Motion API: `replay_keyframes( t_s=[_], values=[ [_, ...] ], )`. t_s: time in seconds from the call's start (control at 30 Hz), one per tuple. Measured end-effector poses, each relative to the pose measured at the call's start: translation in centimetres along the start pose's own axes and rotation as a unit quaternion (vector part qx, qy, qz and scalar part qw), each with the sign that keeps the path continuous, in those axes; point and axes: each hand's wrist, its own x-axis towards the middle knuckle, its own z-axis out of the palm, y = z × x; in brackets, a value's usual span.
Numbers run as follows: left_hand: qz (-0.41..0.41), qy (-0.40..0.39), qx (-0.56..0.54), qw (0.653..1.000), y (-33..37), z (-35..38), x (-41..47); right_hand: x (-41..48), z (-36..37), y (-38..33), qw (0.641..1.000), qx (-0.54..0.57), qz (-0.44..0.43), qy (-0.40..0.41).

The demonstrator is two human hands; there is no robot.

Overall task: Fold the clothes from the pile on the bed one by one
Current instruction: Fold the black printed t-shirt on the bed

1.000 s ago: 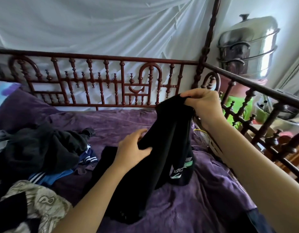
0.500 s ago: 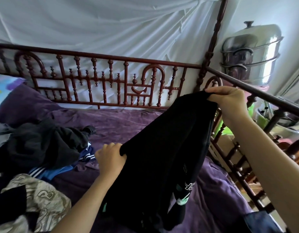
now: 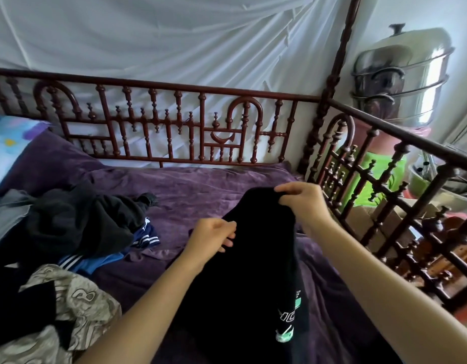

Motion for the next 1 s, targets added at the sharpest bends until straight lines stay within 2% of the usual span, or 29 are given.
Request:
replay_keyframes(
  t_s=[0.07, 0.13, 0.2, 0.27, 0.4, 0.47, 0.53, 0.63, 0.73, 0.8, 0.9, 1.0],
  values=[
    [-0.134, -0.039, -0.117, 0.983, -0.6, 1.3, -0.5, -1.7, 2.4, 1.0, 0.998, -0.015, -0.025, -0.064],
    [-0.174, -0.018, -0.201, 0.964, -1.7, 1.4, -0.7, -3.8, 4.2, 1.8, 0.989, -0.006, -0.043, -0.144],
    [-0.169, 0.002, -0.263, 0.95, -2.5, 0.3, -0.8, -5.7, 5.3, 2.5, 0.974, 0.021, -0.043, -0.22],
    [-0.153, 0.017, -0.271, 0.95, -3.3, -1.0, -1.0, -7.2, 6.1, 3.7, 0.957, 0.019, -0.032, -0.289],
    [-0.12, 0.021, -0.172, 0.978, -5.9, -2.6, -2.0, -9.9, 6.8, 7.7, 0.897, -0.021, 0.024, -0.441],
    [-0.103, 0.052, -0.107, 0.988, -7.4, -3.8, -2.8, -10.1, 6.5, 9.7, 0.885, -0.034, 0.046, -0.462],
    [-0.067, 0.049, -0.071, 0.994, -8.4, -5.8, -3.7, -8.9, 6.0, 11.3, 0.902, -0.057, 0.071, -0.423],
    [-0.037, -0.047, -0.009, 0.998, -8.5, -8.9, -5.4, -5.7, 6.5, 13.4, 0.925, -0.139, 0.085, -0.344],
    [-0.028, -0.109, -0.018, 0.993, -6.8, -11.3, -6.9, -3.8, 9.4, 14.0, 0.911, -0.191, 0.045, -0.363],
    [-0.021, -0.124, -0.022, 0.992, -5.3, -12.8, -7.6, -3.6, 12.5, 13.3, 0.886, -0.209, -0.02, -0.414],
    [0.012, -0.145, -0.012, 0.989, -3.4, -14.8, -8.4, -4.1, 17.1, 12.9, 0.809, -0.252, -0.101, -0.521],
    [0.058, -0.146, -0.035, 0.987, -2.2, -16.0, -9.1, -4.7, 20.2, 13.9, 0.754, -0.328, -0.119, -0.557]
  ],
)
